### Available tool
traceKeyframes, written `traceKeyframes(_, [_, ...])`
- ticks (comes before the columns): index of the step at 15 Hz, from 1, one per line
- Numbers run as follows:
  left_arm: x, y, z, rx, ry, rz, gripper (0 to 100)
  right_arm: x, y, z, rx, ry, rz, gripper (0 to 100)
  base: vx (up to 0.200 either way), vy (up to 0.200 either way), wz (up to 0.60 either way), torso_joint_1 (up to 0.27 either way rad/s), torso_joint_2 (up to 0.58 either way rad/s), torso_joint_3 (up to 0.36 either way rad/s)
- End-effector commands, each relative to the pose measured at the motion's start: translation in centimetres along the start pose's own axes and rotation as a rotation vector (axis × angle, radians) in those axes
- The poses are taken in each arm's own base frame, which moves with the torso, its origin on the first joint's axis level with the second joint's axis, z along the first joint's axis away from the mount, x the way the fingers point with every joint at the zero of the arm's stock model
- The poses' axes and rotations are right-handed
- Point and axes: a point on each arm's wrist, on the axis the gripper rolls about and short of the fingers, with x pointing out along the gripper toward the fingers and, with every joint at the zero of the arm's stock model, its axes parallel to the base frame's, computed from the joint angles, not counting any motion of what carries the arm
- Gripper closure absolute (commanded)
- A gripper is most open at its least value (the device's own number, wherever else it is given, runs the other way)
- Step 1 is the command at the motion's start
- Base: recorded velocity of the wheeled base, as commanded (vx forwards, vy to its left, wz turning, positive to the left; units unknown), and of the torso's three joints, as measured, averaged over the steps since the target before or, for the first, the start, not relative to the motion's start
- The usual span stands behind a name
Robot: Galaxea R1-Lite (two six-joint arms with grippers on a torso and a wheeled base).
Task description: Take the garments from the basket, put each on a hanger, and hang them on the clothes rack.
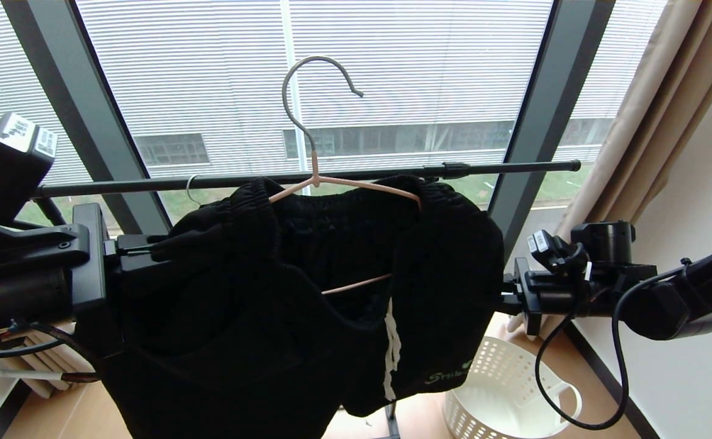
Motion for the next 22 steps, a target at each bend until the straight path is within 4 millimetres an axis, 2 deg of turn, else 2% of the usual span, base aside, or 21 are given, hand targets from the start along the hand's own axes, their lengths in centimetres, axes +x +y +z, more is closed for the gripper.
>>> traceKeyframes(1, [0.1,0.0,0.0,-0.001,0.001,0.001,100,0.1,0.5,0.0,-0.024,0.002,0.011,0,0.000,0.000,0.00,0.000,0.00,0.000])
traceKeyframes(6, [0.0,0.0,-0.4,-0.011,0.011,0.003,100,-0.2,1.6,1.4,-0.085,-0.011,0.013,0,0.000,0.000,0.00,0.000,0.00,0.000])
traceKeyframes(10, [-0.6,0.7,-1.5,-0.038,0.047,0.063,100,-0.8,1.6,3.2,-0.134,0.035,-0.121,0,0.000,0.000,0.00,0.000,0.00,0.000])
traceKeyframes(15, [-1.4,1.3,-3.0,-0.074,0.106,0.153,100,1.2,2.7,5.3,-0.073,0.046,-0.218,0,0.000,0.000,0.00,0.000,0.00,0.000])
traceKeyframes(18, [-1.0,1.4,-4.0,-0.094,0.156,0.197,100,2.3,3.2,6.4,-0.031,0.027,-0.284,0,0.000,0.000,0.00,0.000,0.00,0.000])
traceKeyframes(22, [0.3,1.2,-4.9,-0.109,0.236,0.259,100,1.8,3.7,7.7,-0.014,-0.008,-0.303,0,0.000,0.000,0.00,0.000,0.00,0.000])
